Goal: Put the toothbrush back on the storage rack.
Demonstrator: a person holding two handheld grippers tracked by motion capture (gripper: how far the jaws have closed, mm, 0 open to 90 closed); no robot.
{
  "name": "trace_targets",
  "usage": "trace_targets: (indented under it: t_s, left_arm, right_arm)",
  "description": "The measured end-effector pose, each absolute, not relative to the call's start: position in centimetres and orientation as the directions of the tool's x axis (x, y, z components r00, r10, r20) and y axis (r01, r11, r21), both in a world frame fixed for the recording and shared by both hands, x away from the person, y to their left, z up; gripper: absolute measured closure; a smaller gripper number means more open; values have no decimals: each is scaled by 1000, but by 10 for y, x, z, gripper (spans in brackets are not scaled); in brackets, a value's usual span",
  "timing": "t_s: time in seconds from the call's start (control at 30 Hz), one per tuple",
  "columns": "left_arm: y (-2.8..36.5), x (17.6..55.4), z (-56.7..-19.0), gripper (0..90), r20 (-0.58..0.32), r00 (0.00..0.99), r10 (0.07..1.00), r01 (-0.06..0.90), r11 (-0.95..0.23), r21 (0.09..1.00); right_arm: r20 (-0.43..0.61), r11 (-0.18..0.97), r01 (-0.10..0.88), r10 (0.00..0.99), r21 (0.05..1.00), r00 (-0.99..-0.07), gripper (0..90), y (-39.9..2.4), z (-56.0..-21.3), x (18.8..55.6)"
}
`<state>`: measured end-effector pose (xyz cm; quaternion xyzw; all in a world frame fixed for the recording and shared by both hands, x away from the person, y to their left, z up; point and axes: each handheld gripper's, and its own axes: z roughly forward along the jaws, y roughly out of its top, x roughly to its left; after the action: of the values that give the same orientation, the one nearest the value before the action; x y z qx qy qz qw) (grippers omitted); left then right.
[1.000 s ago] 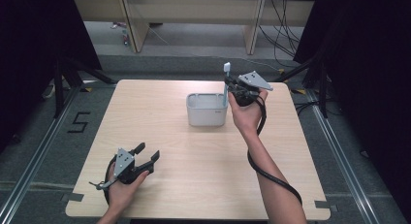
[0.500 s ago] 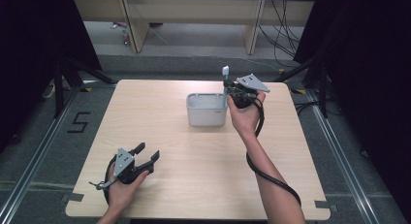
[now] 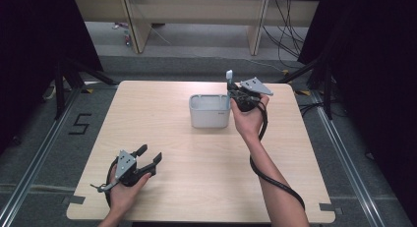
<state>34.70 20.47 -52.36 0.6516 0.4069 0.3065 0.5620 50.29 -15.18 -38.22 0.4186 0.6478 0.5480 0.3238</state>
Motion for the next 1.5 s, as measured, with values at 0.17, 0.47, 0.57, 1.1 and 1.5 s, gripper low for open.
trace_targets:
  t_s: [0.17,0.47,0.57,1.1,1.5]
  left_arm:
    - [205,347,-524,332,-59,481,875,185,-36,982]
    - [205,347,-524,332,-58,482,874,185,-37,982]
    - [205,348,-524,332,-61,486,872,175,-28,984]
    - [205,348,-524,332,-65,487,871,174,-25,984]
    - [205,347,-524,333,-58,482,874,185,-37,982]
  right_arm:
    - [52,47,214,898,976,-438,856,-150,-388,502]
    - [45,57,213,894,975,-445,855,-148,-397,504]
    - [50,56,222,894,973,-446,855,-148,-399,504]
    - [49,73,255,897,964,-440,854,-146,-419,505]
    - [78,49,278,902,959,-425,854,-146,-430,505]
